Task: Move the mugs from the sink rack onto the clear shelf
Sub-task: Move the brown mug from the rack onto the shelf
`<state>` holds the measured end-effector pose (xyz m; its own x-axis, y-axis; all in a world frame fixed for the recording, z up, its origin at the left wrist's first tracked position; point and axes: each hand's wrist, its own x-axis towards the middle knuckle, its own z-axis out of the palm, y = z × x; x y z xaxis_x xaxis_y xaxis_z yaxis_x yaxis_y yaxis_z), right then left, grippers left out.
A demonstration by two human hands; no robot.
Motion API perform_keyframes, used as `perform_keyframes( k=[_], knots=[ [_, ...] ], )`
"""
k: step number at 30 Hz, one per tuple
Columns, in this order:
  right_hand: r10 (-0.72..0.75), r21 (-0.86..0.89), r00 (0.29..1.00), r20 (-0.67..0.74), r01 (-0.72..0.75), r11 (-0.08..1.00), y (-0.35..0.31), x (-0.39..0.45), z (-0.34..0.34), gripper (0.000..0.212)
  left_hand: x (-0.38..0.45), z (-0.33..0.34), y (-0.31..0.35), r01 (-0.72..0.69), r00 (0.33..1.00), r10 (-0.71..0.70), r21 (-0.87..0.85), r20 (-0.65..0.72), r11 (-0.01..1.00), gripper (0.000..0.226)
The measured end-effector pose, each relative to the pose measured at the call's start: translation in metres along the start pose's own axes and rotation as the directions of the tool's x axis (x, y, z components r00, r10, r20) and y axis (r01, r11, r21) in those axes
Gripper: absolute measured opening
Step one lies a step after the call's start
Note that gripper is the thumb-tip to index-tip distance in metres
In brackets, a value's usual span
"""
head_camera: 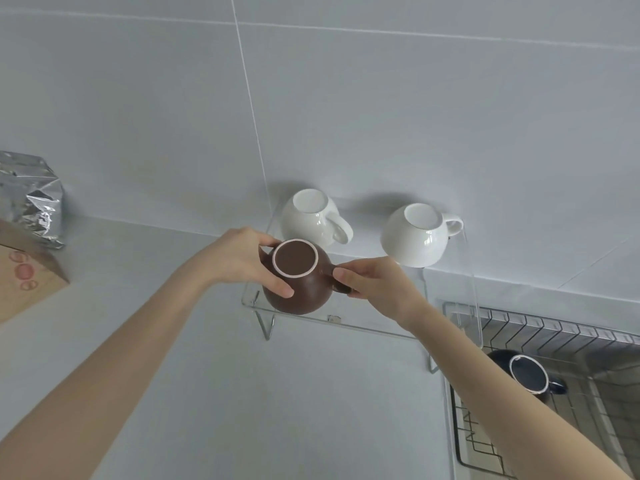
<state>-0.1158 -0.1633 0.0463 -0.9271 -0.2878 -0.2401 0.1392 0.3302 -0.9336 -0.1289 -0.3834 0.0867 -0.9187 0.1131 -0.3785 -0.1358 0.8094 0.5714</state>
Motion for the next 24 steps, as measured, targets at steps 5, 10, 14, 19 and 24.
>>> perform_keyframes(
  k=[5,10,14,19,24],
  knots=[
    [0.011,-0.023,1.0,-0.011,-0.011,1.0,-0.002,0.002,0.003,0.021,0.0,0.0,-0.001,0.011,1.0,-0.011,0.02,0.007,1.0,0.066],
    [0.035,-0.021,0.999,-0.019,-0.035,0.999,-0.004,0.003,0.006,0.018,0.0,-0.002,-0.001,0.015,0.999,-0.016,0.025,0.03,1.0,0.074],
    [0.045,-0.017,0.998,-0.04,-0.045,0.999,-0.004,0.002,0.008,0.02,0.0,-0.001,0.0,0.006,1.0,-0.006,0.031,0.026,1.0,0.064],
    [0.05,0.007,0.997,-0.063,-0.05,0.999,-0.002,0.0,0.012,0.021,-0.002,-0.002,0.002,0.005,0.998,-0.008,0.049,0.062,0.999,0.08],
    [0.003,0.03,0.996,-0.094,-0.001,1.0,-0.001,0.002,0.012,0.019,-0.001,-0.001,0.001,0.015,0.998,-0.017,0.041,0.057,0.999,0.078]
  ],
)
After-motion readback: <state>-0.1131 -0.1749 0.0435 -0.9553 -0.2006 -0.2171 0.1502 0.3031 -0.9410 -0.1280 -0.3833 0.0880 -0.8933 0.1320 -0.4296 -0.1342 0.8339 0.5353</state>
